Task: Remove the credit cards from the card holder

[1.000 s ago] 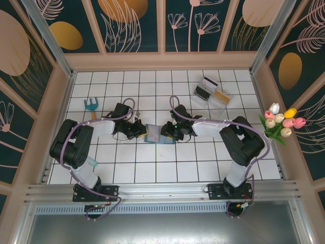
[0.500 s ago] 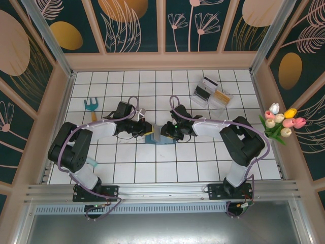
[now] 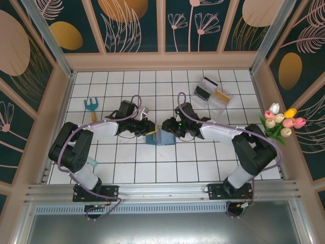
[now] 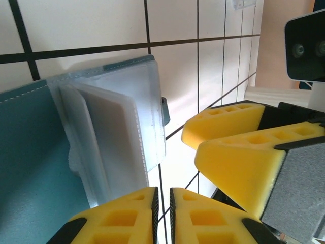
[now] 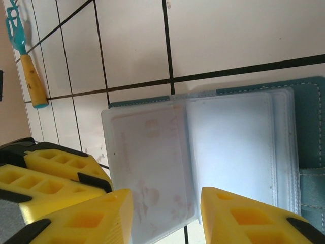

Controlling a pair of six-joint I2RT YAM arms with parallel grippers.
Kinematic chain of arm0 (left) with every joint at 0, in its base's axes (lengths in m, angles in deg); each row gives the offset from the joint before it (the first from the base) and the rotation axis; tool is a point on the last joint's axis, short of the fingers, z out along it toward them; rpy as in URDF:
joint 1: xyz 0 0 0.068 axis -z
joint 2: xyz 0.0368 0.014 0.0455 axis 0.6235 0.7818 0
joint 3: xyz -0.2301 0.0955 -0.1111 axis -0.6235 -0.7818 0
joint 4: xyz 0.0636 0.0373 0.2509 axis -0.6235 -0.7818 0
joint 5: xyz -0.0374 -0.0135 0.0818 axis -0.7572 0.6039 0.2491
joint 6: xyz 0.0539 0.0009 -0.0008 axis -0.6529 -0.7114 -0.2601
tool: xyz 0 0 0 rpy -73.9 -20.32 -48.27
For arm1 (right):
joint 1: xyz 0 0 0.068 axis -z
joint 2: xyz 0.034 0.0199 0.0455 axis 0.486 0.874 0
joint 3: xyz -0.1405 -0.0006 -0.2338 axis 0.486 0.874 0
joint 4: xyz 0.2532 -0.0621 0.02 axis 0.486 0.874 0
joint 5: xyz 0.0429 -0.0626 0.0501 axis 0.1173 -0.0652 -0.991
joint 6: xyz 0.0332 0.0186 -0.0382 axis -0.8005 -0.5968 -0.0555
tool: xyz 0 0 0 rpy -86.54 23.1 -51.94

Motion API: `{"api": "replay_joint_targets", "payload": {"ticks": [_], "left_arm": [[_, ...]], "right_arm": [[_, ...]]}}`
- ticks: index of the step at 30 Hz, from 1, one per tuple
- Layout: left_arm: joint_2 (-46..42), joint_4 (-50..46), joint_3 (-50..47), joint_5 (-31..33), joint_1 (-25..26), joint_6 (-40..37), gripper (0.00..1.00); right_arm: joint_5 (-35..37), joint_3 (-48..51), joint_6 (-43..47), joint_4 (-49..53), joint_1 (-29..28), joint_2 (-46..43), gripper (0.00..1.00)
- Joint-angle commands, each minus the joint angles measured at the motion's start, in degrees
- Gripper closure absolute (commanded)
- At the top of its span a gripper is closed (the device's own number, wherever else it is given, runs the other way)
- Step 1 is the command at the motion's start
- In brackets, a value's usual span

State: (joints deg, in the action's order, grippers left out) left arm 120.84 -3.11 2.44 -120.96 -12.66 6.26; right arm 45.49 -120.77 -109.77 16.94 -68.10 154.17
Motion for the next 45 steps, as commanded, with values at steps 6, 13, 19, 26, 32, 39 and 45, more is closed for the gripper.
{"api": "replay_joint_targets", "payload": {"ticks": [6, 13, 19, 26, 32, 39, 45], "left_arm": [[1.9, 1.6, 2.2, -1.1, 0.8, 0.4, 0.83], [1.8, -7.7, 5.4, 8.8, 0.7, -3.3, 0.81], [-4.2, -9.1, 1.2, 14.7, -2.6, -0.9, 0.74], [-7.5, -6.3, -7.2, 11.1, -7.9, -0.4, 0.64], [-4.4, -1.6, -8.9, 5.6, -7.8, -1.6, 0.64], [-1.3, 1.6, -9.0, 2.1, -7.9, -2.1, 0.72], [0.7, 2.7, -8.9, 1.6, -7.8, -1.6, 0.72]], "right_arm": [[-2.5, 1.4, 0.1, -2.3, 0.2, -0.8, 0.58], [-0.7, 0.3, 1.9, 1.5, -0.6, 0.2, 0.58], [0.6, -3.7, 3.9, 5.6, -1.8, 3.7, 0.58], [1.4, -9.7, 6.5, 9.4, -3.3, 9.5, 0.58], [2.4, -11.9, 7.2, 11.6, -3.8, 12.0, 0.57], [2.2, -11.5, 6.8, 11.3, -3.6, 12.9, 0.57], [1.9, -11.4, 6.8, 11.0, -3.7, 13.0, 0.58]]}}
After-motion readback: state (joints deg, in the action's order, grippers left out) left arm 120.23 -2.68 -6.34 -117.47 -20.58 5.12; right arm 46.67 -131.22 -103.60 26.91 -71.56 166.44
